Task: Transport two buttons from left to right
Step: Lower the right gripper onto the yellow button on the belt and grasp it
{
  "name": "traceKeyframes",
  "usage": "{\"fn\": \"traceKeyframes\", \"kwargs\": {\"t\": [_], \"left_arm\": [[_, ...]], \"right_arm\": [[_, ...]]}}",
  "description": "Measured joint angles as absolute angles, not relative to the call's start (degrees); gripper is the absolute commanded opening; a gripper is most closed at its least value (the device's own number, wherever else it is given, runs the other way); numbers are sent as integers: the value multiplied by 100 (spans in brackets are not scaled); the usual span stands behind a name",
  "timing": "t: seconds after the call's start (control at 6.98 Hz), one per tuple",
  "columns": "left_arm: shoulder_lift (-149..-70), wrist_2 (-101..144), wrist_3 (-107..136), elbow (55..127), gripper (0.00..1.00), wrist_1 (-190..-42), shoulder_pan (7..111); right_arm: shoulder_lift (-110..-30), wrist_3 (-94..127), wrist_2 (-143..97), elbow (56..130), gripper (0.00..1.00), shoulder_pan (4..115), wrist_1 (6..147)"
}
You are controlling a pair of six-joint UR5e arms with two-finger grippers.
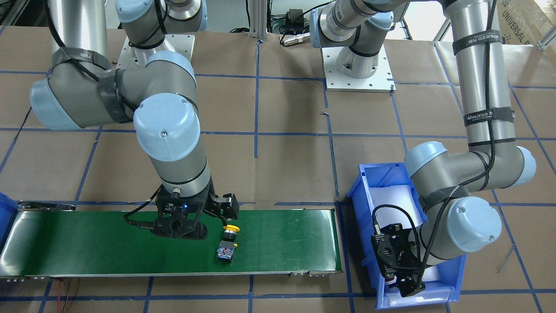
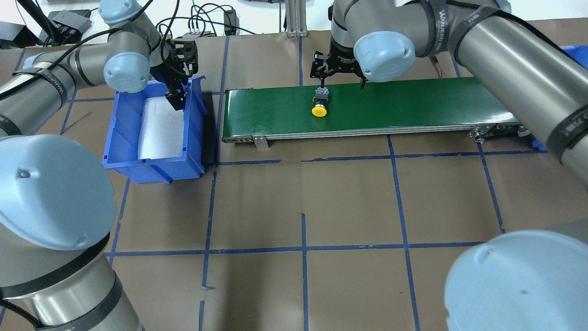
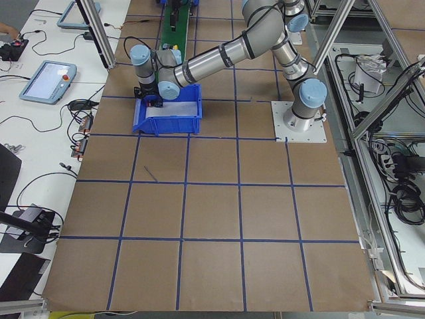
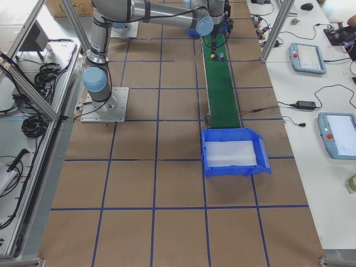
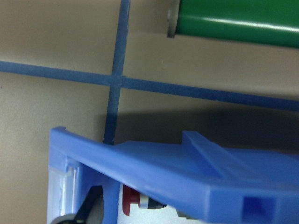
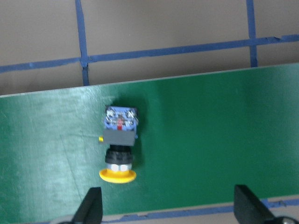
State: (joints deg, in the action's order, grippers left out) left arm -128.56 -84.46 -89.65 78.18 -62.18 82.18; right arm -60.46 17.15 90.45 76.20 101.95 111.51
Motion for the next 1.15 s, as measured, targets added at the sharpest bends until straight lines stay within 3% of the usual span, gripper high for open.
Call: {"fn": "traceKeyframes", "kwargs": {"t": [0.43,0.57,0.86,1.0,1.15], "left_arm": [[-12896,-8446,-8965,7821,96,-6187,8218],[-12905,-8445,-8965,7814,71,-6177,8218],[-12908,-8444,-8971,7805,40,-6162,8218],[-12911,-8445,-8969,7805,33,-6162,8218],[-12912,-8446,-8962,7803,33,-6156,8216]], "right_arm": [[-5161,1801,9049,6841,100,10222,11151],[-5053,1796,9051,6790,100,10214,11151],[-4978,1748,9047,6816,99,10198,11126],[-4971,1715,9045,6849,91,10184,11112],[-4970,1623,9046,6914,64,10157,11102]]}}
